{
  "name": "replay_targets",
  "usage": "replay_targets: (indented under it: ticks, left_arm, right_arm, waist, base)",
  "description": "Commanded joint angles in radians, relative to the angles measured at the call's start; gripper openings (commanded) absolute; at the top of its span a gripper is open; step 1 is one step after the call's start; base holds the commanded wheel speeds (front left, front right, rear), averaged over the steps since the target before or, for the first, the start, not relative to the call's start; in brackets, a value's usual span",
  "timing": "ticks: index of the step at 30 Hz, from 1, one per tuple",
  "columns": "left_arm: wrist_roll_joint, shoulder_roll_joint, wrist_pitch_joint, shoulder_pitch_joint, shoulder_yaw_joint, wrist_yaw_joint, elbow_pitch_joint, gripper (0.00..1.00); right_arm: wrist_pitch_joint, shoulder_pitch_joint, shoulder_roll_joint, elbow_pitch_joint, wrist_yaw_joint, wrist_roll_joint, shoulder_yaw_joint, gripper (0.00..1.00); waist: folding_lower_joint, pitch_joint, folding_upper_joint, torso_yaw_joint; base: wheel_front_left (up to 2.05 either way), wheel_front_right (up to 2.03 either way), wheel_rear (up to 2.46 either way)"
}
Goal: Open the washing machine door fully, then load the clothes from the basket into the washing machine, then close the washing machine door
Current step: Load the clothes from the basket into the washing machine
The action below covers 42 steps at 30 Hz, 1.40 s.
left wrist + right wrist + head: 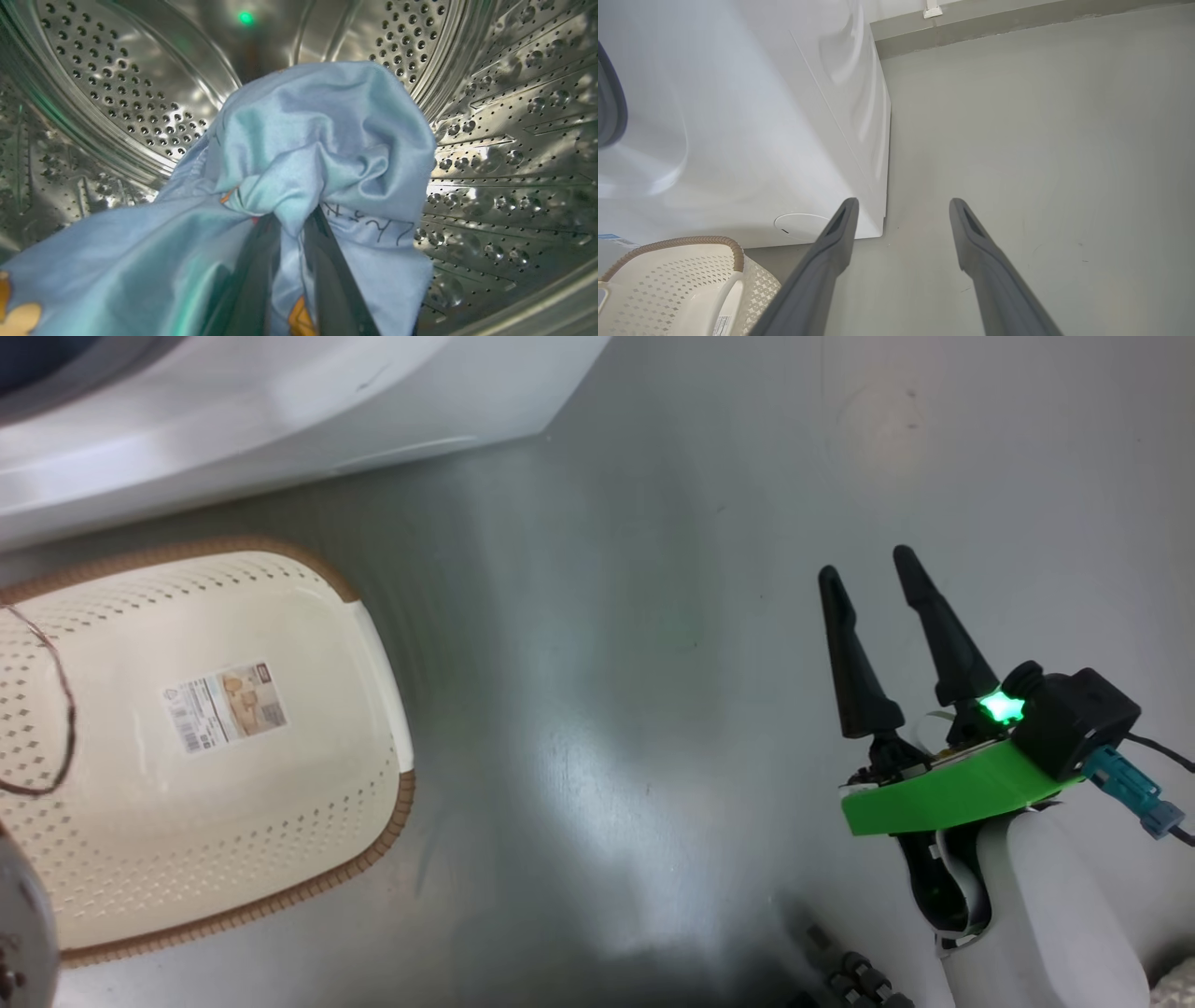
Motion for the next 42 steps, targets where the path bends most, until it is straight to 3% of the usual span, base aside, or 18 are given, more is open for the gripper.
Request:
replay_targets:
  ticks: [1, 5, 11, 15, 20, 28, 29, 30, 42]
  left_arm:
    - [0.003, 0.048, -0.004, -0.018, -0.008, -0.003, -0.024, 0.0]
    - [0.01, 0.071, -0.009, -0.079, -0.051, -0.003, -0.07, 0.0]
    - [0.047, 0.085, -0.011, -0.084, -0.062, 0.0, -0.34, 0.0]
    - [0.057, 0.08, -0.011, -0.04, -0.054, 0.008, -0.437, 0.0]
    - [0.05, 0.071, -0.011, 0.018, -0.039, 0.01, -0.424, 0.0]
    - [0.022, 0.064, -0.011, 0.009, -0.026, 0.01, -0.208, 0.0]
    - [0.018, 0.064, -0.011, 0.0, -0.025, 0.01, -0.186, 0.38]
    - [0.017, 0.064, -0.011, -0.008, -0.025, 0.011, -0.162, 1.0]
    - [-0.001, 0.058, 0.009, -0.06, -0.036, 0.024, 0.062, 1.0]
  right_arm:
    - [-0.005, 0.012, 0.001, -0.019, 0.006, 0.004, 0.024, 1.0]
    - [-0.005, 0.007, 0.001, -0.021, 0.006, 0.009, 0.027, 1.0]
    - [-0.005, -0.004, 0.001, -0.022, 0.006, 0.015, 0.029, 1.0]
    - [-0.005, -0.009, 0.001, -0.018, 0.006, 0.026, 0.037, 1.0]
    - [-0.005, -0.009, 0.001, -0.016, 0.006, 0.025, 0.041, 1.0]
    - [-0.005, -0.008, 0.001, -0.002, 0.006, 0.02, 0.045, 1.0]
    - [-0.005, -0.008, 0.001, -0.001, 0.006, 0.02, 0.045, 1.0]
    - [-0.005, -0.008, 0.001, 0.0, 0.006, 0.019, 0.045, 1.0]
    - [-0.005, -0.004, 0.001, 0.01, 0.006, 0.019, 0.04, 1.0]
  waist:
    - [-0.0001, 0.012, -0.0001, -0.007]
    - [-0.0001, 0.034, -0.0001, -0.015]
    - [-0.0001, 0.057, -0.0001, -0.027]
    - [-0.0001, 0.061, -0.0001, -0.029]
    - [-0.0001, 0.059, -0.0001, -0.027]
    - [-0.0001, 0.04, -0.0001, -0.02]
    - [-0.0001, 0.038, -0.0001, -0.019]
    - [-0.0001, 0.036, -0.0001, -0.018]
    - [-0.0001, -0.018, -0.0001, -0.007]
  base:
    - [0.0, 0.0, 0.0]
    - [0.0, 0.0, 0.0]
    - [0.0, 0.0, 0.0]
    - [0.0, 0.0, 0.0]
    - [0.0, 0.0, 0.0]
    - [0.0, 0.0, 0.0]
    - [0.0, 0.0, 0.0]
    - [0.0, 0.0, 0.0]
    - [0.0, 0.0, 0.0]
